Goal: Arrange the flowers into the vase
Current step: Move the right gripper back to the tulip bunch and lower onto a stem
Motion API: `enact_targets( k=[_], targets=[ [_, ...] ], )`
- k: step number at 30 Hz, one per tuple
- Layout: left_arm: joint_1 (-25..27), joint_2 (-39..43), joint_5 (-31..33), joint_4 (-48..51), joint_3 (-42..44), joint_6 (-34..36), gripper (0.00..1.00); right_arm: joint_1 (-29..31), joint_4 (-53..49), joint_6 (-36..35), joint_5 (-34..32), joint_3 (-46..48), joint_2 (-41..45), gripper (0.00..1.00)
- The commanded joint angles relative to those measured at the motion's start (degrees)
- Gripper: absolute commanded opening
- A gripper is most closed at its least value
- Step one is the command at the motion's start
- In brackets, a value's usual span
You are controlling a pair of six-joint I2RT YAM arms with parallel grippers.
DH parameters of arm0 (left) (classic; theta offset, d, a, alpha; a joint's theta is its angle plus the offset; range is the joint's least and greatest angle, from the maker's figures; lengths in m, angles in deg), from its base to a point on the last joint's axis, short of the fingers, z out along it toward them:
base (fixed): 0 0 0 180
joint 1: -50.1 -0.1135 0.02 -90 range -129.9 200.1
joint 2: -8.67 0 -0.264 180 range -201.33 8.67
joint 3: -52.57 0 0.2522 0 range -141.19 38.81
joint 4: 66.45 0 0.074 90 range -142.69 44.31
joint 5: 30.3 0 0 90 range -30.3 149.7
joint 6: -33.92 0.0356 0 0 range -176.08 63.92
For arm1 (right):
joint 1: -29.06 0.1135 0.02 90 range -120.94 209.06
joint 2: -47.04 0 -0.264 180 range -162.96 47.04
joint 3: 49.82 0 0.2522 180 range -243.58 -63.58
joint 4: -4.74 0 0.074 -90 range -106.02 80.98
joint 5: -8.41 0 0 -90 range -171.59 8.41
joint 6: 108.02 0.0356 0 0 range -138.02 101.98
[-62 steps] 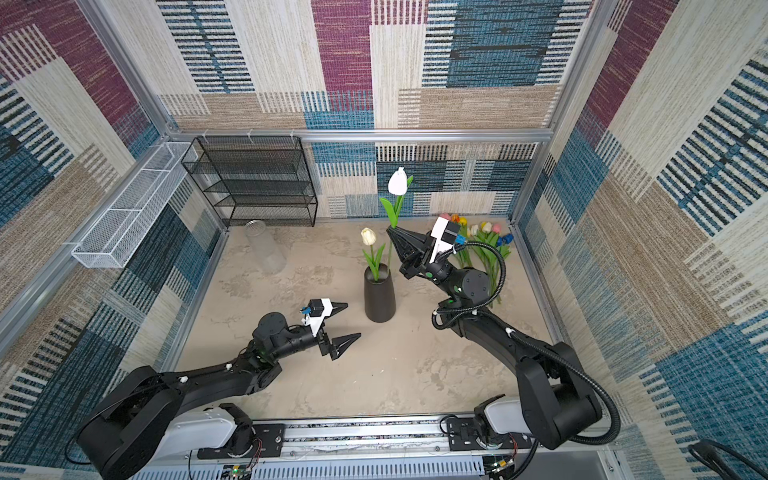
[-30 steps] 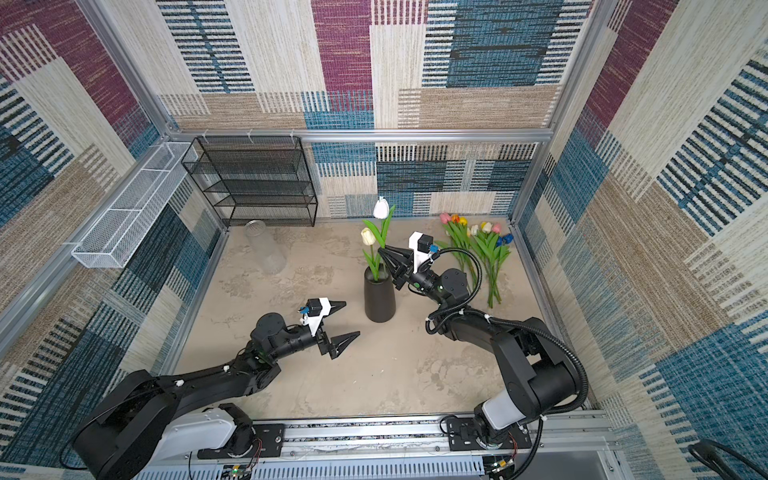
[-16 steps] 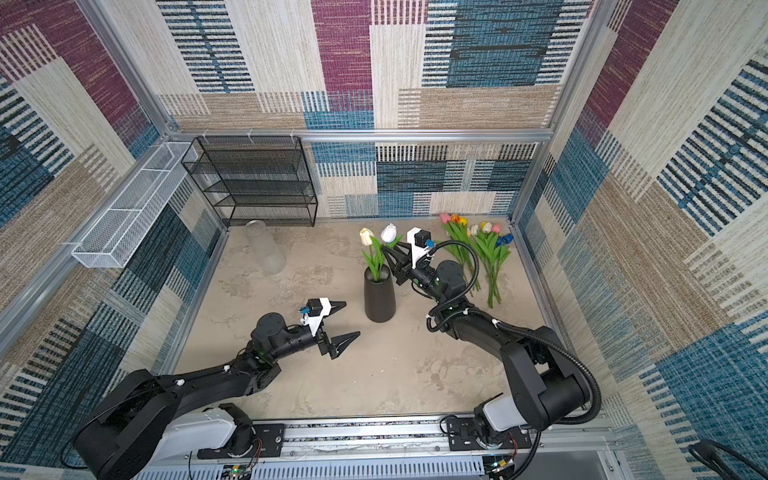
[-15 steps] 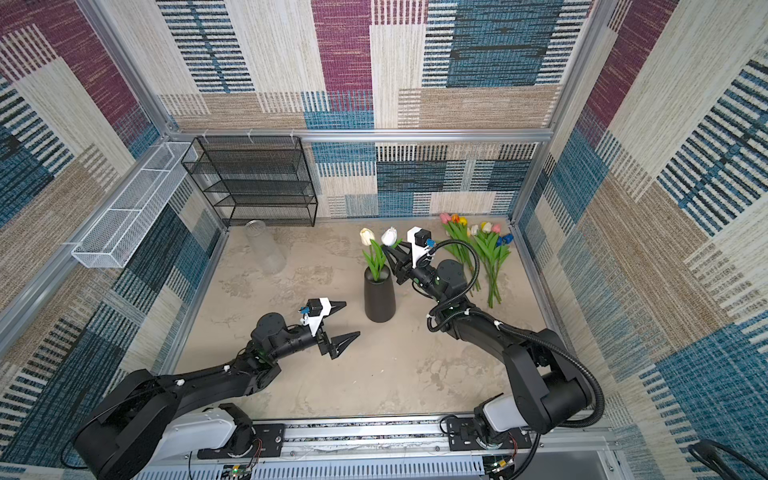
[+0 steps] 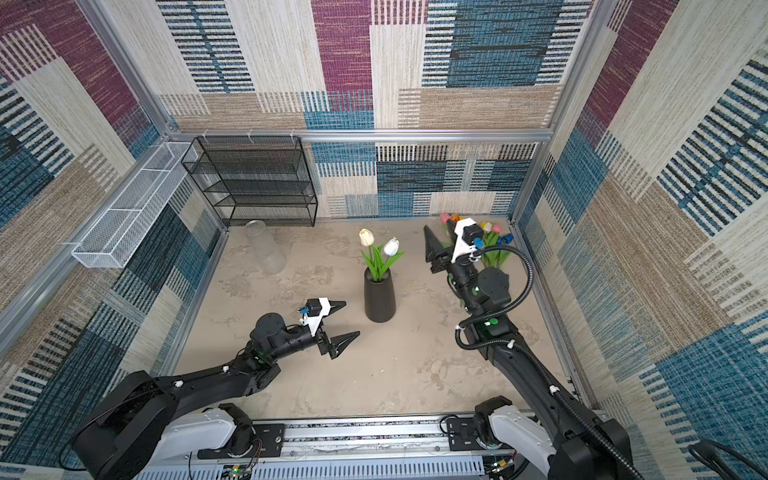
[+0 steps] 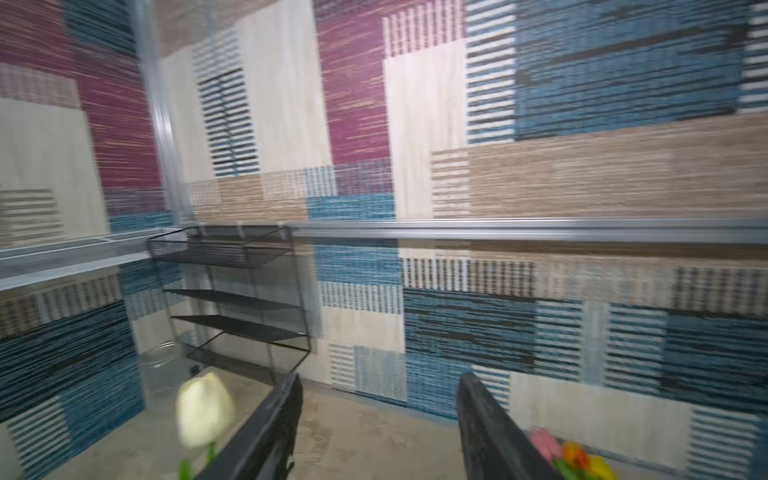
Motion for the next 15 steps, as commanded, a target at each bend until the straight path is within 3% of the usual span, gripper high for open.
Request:
enact_targets(
  k=[1,4,7,11,15],
  targets=[
    [0.02,0.52,-0.26,-0.61,0.16,-0.01,0.99,-11.20,-15.98,8.87,0.42,-6.81,-5.72,0.62],
    [0.11,1.05,-0.21,-0.07,0.06,0.07,0.99,-18.26,-33.76,7.74,2.65,-19.35,-19.99,0.54],
    [0.11,1.38,-0.30,0.11,0.01,0.06,0.99,-22.17,-46.30,6.04,2.08,-29.07,-33.47,0.39],
    [0.11,1.77,-0.22,1.19,-0.21,0.42,0.99,-26.88,-53.66,5.46,4.32,-35.92,-46.07,0.38],
    [0.11,2.51,-0.05,1.94,-0.15,0.77,0.99,-27.69,-56.76,4.13,1.32,-38.73,-52.43,0.38]
  ],
)
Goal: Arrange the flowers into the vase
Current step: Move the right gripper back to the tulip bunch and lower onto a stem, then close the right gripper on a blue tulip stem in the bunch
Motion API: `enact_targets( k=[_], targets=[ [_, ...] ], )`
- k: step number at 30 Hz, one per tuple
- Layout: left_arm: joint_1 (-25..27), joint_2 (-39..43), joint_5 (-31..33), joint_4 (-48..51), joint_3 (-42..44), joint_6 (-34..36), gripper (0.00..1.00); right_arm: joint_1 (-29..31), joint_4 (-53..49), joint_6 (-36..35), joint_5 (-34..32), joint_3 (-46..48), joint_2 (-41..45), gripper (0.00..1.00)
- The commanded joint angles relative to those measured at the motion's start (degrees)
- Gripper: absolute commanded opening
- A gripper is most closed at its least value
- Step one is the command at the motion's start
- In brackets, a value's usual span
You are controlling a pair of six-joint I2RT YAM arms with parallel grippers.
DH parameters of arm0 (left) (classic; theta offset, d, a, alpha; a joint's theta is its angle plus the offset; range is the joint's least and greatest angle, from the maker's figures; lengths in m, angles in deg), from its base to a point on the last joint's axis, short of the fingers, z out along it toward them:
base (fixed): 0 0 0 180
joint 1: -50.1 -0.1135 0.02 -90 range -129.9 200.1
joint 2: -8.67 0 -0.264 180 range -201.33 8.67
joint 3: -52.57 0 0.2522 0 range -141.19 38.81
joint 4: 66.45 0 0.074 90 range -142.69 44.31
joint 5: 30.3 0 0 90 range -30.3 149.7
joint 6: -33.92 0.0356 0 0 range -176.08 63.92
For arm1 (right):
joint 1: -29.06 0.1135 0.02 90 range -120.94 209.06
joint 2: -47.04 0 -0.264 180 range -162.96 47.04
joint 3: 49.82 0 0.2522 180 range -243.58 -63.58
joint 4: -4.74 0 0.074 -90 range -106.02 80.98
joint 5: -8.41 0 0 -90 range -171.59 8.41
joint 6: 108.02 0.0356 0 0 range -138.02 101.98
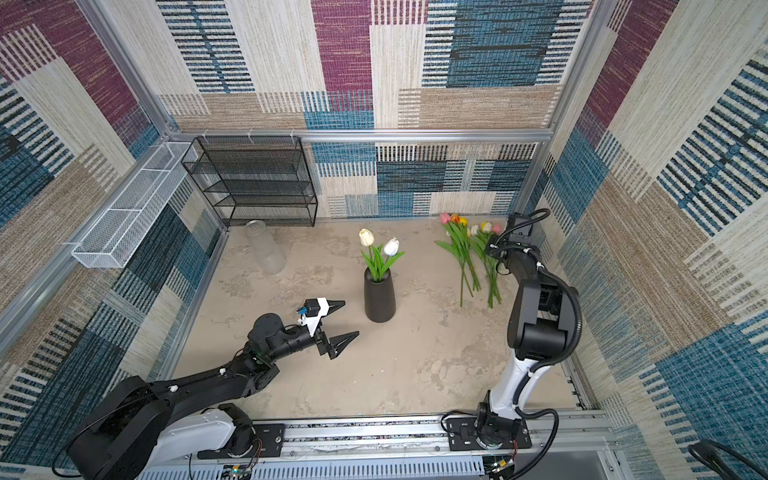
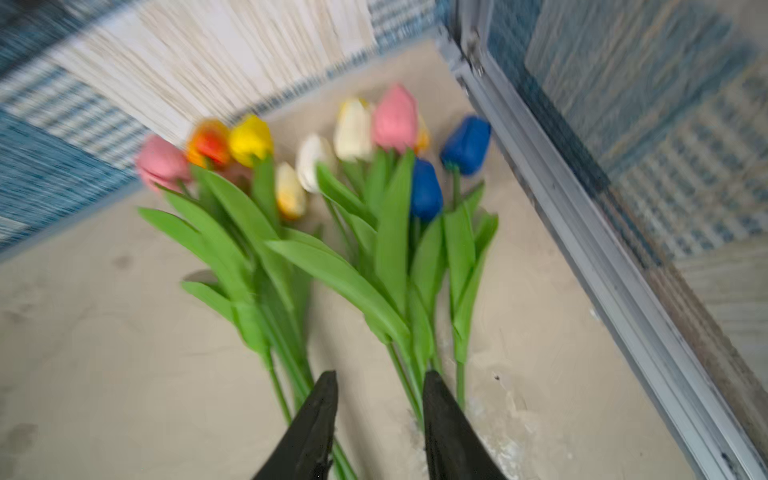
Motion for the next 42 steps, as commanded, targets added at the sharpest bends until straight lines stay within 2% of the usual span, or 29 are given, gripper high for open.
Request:
enact_targets(
  k=[1,11,23,28,39,42],
  targets=[
    [0.00,0.60,0.07,0.77,-0.09,0.77,1.00,0.04,-5.62,-1.69,-2.15,-1.27,-2.58,0.38],
    [0.00,-0.67,-0.94,-0.26,-0.44,-0.08,0.99,-0.06,-5.62,-2.26,-6.51,-3.36,-8.01,0.35],
    [0.00,-0.94,-0.51,-0.54,-0.30,0.07,0.99,-0.06,-5.02,-2.53,-3.55,-4.33,-10.45,0.08],
    [0.00,-1.28,-0.33,-0.64,-0.27,0.00,0.99,0.02,-4.83,-2.58,-2.11,-3.23,-8.41,0.02],
    [0.02,-2.07,-0.68,-1.49,-0.39,-0.36,0.99,3.01,-5.77,-3.47,-1.56,-1.40,-2.62,0.00],
    [0.06,-1.94,-0.75,-1.50,-0.28,-0.35,0.99,5.19,-7.26,-3.82,-3.02,-1.86,-2.49,0.04]
  ],
)
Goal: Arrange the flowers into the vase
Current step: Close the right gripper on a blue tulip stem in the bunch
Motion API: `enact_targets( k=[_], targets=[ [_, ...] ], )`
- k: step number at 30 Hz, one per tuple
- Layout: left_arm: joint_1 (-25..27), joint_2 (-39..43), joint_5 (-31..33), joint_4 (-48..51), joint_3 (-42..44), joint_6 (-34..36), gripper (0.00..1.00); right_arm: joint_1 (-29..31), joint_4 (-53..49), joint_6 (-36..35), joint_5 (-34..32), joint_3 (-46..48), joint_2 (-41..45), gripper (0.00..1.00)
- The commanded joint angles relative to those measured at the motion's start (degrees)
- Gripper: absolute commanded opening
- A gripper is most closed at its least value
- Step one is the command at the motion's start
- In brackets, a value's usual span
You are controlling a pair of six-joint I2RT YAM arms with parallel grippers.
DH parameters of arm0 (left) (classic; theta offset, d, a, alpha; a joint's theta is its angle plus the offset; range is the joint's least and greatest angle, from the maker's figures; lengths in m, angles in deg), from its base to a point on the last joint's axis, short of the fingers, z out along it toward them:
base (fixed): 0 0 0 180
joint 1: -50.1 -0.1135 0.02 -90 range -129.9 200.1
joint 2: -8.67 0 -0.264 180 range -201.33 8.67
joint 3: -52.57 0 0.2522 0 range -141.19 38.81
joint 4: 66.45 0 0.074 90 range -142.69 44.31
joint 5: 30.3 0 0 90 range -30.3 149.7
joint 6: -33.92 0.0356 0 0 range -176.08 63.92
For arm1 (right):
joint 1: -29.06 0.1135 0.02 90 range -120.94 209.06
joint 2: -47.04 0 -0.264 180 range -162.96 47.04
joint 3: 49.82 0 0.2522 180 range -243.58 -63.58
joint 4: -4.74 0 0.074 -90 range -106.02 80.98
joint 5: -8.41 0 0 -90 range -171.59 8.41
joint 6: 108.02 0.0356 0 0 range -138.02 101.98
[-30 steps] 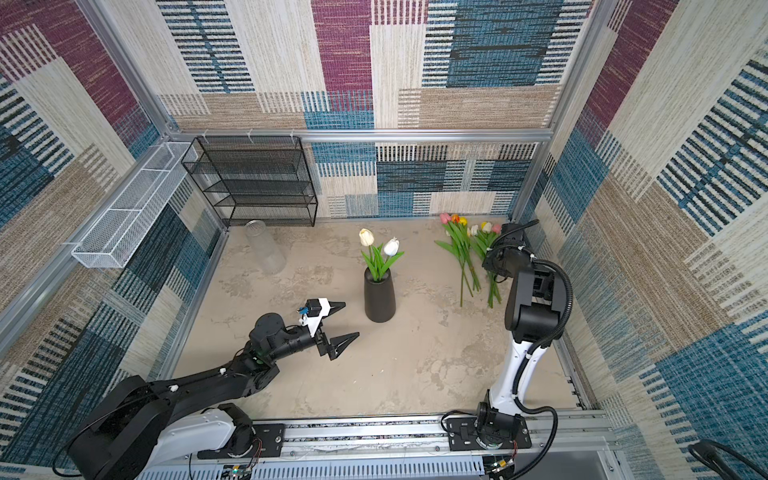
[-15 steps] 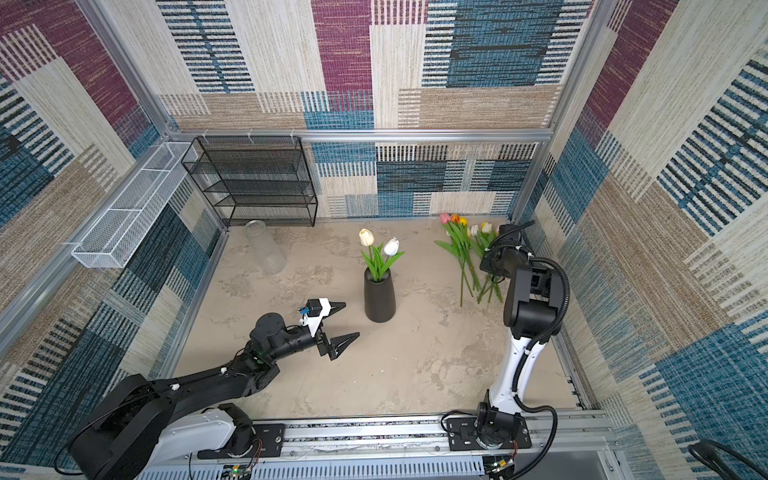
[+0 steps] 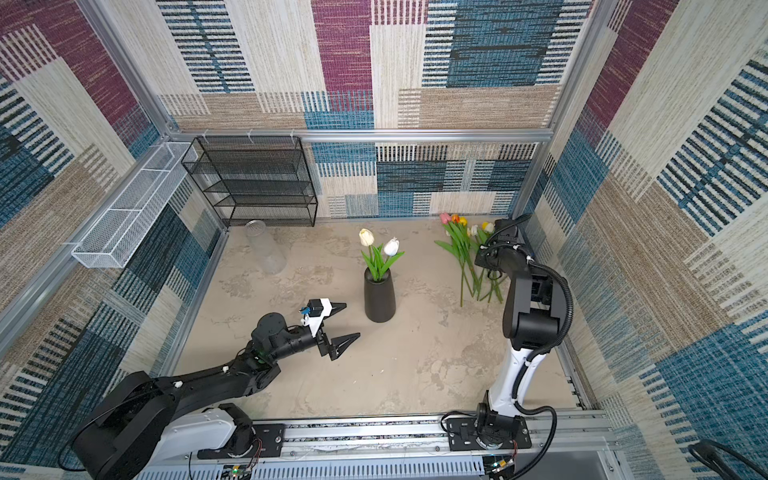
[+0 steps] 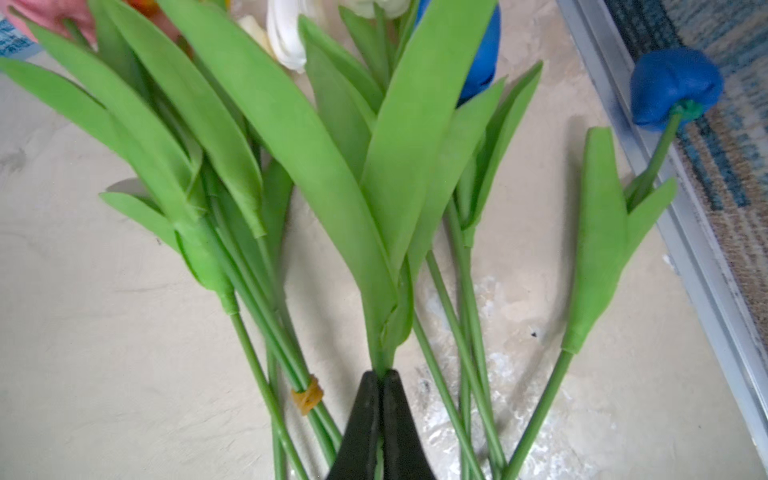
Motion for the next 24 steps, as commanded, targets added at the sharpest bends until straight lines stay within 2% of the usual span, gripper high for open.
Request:
enact_targets(
  k=[1,4,9,11,17,19,21,24],
  targets=[
    [0.01,0.05,-0.66,-2.12,-0.28,-0.19,0.99,2.01,-1.71,-0.96,-1.59,-0.41,0.44,0.05],
    [-0.03,0.19,-0.68,-1.98,-0.23,-0.11,0.99,2.80,-1.78,-0.60,-1.49,-0.27,-0.13,0.08],
    [0.03,0.32,-0.66,-1.88,-0.25,-0.02,0.99,3.16,-0.89,-0.37,-1.02,0.39,-1.01,0.07],
    [0.04,0.43,-0.57,-1.72,-0.26,0.07,0.99,3.25,-1.12,-0.37,-1.12,0.14,-1.54,0.13],
    [0.04,0.46,-0.48,-1.52,-0.26,0.16,0.99,3.60,-1.17,-0.32,-1.12,0.08,-1.13,0.15],
    [0.04,0.35,-0.48,-1.48,-0.32,0.07,0.99,3.69,-1.02,-0.32,-0.88,0.31,-0.79,0.06],
    [0.04,0.19,-0.49,-1.61,-0.33,0.05,0.99,3.69,-1.40,-0.41,-0.81,0.07,-1.13,0.01],
    [0.02,0.27,-0.48,-1.58,-0.35,0.07,0.99,3.78,-0.72,-0.15,-0.97,0.90,-0.21,0.00]
  ],
)
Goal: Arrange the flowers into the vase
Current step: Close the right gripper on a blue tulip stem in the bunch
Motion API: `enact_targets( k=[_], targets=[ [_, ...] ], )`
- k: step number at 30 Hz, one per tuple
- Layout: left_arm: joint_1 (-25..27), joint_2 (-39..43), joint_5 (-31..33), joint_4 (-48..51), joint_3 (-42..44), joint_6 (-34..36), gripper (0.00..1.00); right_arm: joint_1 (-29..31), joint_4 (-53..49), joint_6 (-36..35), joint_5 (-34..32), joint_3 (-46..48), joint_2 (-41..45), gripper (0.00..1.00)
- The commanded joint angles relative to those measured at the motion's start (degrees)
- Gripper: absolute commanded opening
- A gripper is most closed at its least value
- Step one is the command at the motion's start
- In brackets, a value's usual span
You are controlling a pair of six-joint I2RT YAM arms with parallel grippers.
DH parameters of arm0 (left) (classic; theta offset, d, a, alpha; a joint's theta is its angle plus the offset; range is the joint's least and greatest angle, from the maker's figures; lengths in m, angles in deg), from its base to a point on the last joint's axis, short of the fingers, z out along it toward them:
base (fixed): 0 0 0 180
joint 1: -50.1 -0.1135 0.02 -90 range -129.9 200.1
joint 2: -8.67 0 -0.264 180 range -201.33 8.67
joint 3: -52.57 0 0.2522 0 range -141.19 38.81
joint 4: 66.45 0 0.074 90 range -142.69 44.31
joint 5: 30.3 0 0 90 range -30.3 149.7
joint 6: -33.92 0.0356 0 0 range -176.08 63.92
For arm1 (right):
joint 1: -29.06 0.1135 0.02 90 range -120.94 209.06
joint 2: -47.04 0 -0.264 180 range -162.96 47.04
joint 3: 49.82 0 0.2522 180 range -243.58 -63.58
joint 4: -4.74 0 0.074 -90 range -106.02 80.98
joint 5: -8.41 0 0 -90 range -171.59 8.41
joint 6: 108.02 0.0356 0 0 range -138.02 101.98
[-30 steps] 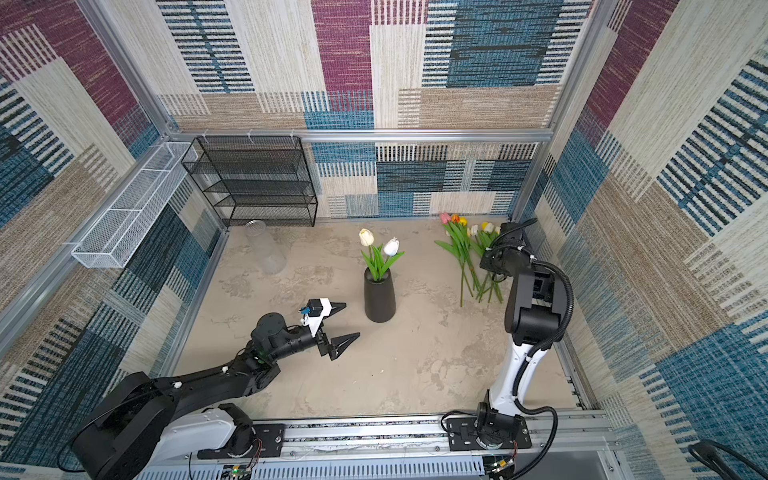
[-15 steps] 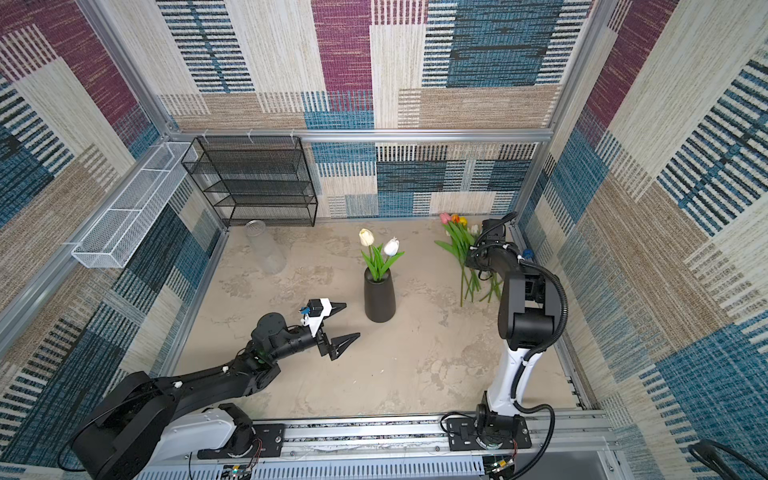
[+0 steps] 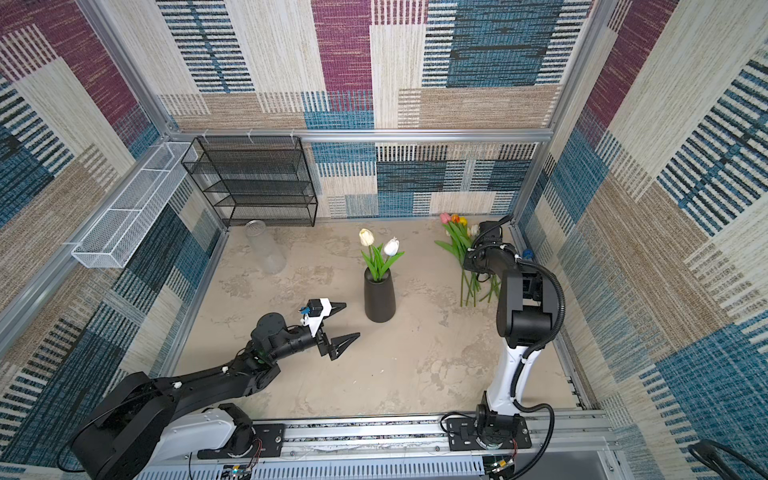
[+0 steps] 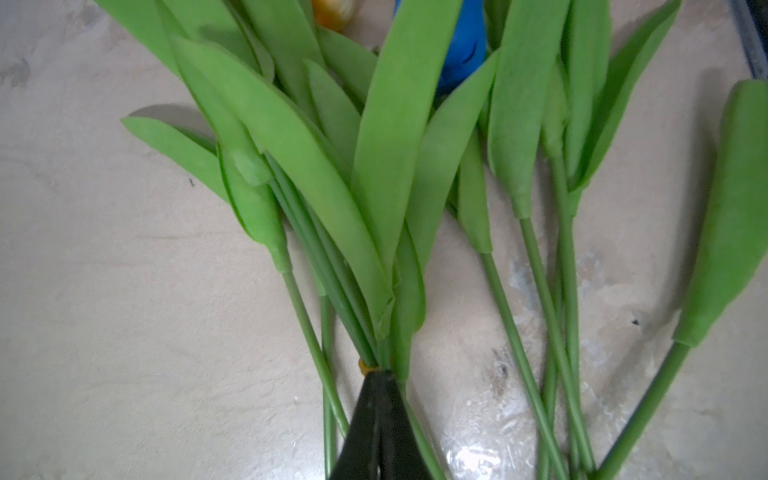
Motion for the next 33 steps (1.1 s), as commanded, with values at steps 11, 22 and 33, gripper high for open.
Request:
enact_targets(
  k=[11,22,33],
  targets=[
    [0.02,0.31,-0.05,-1.51,-0.23,0.05,0.99,0.11,0.99,1.59,-0.80,0.76,4.80,0.00],
    [0.02,1.43,-0.06,-1.11,-0.03,-0.04,0.99,-6.89,1.83,4.52,-4.89,3.79,5.71,0.29],
    [0.01,1.91,-0.13,-0.72,-0.05,-0.13,0.99,-14.63,5.05,6.40,0.33,6.50,1.92,0.37]
  ],
)
